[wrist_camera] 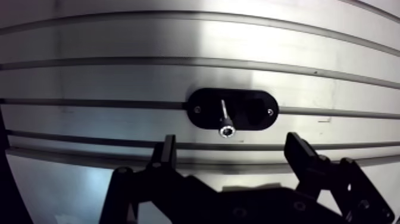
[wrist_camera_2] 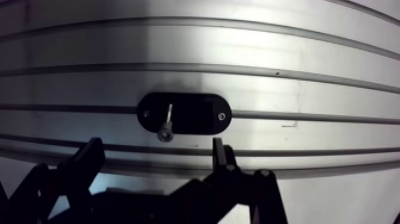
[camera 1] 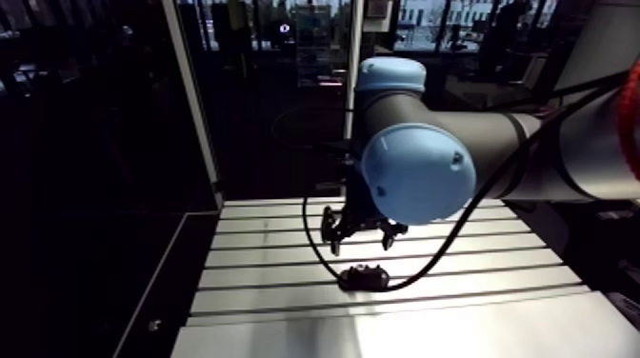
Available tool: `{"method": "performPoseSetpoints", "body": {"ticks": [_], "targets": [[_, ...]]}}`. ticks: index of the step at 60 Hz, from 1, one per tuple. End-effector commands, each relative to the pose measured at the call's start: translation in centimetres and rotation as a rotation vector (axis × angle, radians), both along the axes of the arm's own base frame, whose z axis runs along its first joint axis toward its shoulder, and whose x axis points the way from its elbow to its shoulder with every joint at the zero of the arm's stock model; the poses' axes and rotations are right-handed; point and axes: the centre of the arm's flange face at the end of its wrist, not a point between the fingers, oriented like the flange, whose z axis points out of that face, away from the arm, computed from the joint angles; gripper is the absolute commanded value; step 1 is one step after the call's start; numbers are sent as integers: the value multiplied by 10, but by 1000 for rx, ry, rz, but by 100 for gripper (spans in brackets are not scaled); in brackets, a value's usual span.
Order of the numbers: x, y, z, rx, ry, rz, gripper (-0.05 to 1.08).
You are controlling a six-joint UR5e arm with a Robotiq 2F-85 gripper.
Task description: Pick up the M10 bolt and insert it into the hole until fully seated.
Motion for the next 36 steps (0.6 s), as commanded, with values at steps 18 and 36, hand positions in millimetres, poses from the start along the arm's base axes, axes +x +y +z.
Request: {"method": "performPoseSetpoints", "body": {"ticks": [18, 36], "targets": [[12, -1, -15, 2, 33, -9, 5], [15, -1, -18, 2, 46, -13, 18]]}}
